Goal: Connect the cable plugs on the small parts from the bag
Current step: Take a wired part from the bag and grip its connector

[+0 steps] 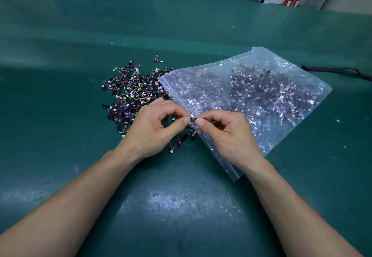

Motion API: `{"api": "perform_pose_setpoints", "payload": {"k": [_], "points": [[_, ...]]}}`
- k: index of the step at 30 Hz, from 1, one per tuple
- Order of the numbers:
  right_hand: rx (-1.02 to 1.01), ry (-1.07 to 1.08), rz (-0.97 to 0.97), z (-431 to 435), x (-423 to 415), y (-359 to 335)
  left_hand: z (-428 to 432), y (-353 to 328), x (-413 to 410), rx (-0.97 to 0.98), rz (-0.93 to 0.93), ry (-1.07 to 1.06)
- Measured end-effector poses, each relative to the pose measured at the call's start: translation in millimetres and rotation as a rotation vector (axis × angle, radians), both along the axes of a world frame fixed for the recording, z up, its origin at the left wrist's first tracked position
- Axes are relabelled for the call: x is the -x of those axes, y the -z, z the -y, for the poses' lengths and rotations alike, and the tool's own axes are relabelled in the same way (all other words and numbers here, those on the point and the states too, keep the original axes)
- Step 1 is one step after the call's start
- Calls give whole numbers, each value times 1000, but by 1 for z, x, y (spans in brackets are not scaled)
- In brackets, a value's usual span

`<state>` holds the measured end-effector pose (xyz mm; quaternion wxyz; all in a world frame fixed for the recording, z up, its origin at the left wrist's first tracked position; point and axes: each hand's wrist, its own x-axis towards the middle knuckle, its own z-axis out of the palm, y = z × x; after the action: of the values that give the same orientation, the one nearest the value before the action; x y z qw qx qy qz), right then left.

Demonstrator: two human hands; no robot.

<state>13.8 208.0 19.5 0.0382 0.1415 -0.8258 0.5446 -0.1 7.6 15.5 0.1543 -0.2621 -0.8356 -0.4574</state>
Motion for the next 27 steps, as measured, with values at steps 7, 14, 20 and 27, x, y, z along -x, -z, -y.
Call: {"api": "perform_pose_setpoints", "payload": {"k": [7, 14, 20, 27], "points": [[45, 20, 20, 1, -2, 2, 1, 1, 0, 13, -25, -18], [19, 39, -19, 2, 0, 3, 1, 1, 0, -17, 29, -3], [24, 33, -1, 2, -2, 2, 1, 2, 0, -6, 48, -24], [36, 38, -8, 3, -3, -1, 0, 2, 0, -27, 69, -24]]}}
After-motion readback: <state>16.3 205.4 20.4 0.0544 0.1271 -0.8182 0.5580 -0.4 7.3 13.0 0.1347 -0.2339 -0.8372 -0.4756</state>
